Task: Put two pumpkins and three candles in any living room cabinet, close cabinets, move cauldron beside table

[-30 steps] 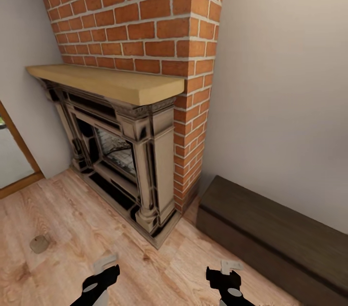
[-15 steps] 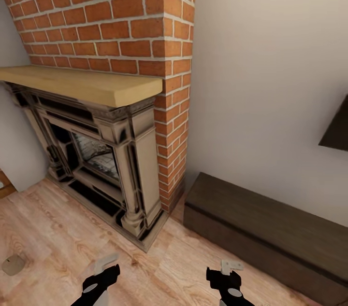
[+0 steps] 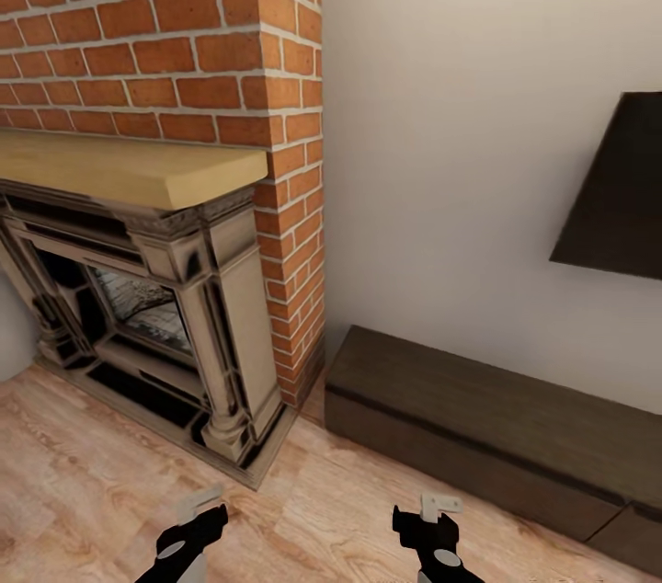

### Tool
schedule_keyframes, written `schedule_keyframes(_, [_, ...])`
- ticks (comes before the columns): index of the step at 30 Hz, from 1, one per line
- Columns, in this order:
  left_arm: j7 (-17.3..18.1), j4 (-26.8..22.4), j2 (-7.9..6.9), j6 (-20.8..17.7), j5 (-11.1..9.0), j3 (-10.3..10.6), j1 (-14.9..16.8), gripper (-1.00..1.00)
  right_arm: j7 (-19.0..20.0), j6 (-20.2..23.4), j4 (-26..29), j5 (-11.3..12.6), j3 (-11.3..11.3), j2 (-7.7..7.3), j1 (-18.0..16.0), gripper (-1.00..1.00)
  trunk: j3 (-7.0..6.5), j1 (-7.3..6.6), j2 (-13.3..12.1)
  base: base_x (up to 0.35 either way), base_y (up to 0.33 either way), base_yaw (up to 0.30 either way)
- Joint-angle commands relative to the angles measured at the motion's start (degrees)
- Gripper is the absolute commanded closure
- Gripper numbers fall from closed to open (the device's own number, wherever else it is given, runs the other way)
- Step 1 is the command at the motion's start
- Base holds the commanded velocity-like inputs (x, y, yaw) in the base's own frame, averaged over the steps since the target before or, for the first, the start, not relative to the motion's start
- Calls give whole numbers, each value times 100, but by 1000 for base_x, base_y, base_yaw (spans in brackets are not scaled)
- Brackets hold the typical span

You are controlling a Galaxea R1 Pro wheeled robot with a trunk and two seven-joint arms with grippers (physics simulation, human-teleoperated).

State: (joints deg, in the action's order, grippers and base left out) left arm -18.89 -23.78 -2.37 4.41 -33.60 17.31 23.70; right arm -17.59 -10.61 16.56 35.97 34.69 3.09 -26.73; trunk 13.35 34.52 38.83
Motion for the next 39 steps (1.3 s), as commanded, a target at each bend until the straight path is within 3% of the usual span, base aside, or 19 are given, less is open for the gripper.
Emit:
schedule_keyframes(1, [-36,-5,-8,25,-63,47,3,-100,-25,-29,-4,59,48,-1,-7,-100,8,1,7,0,2,-260])
schedule_keyframes(31, [-36,-5,-9,25,-68,42,3,-100,-25,-38,-4,68,35,0,-7,-100,8,1,7,28,63,-259])
schedule_keyframes(39, [-36,-6,-9,25,-68,42,3,-100,-25,-38,-4,68,32,-1,-7,-100,8,1,7,174,0,-260])
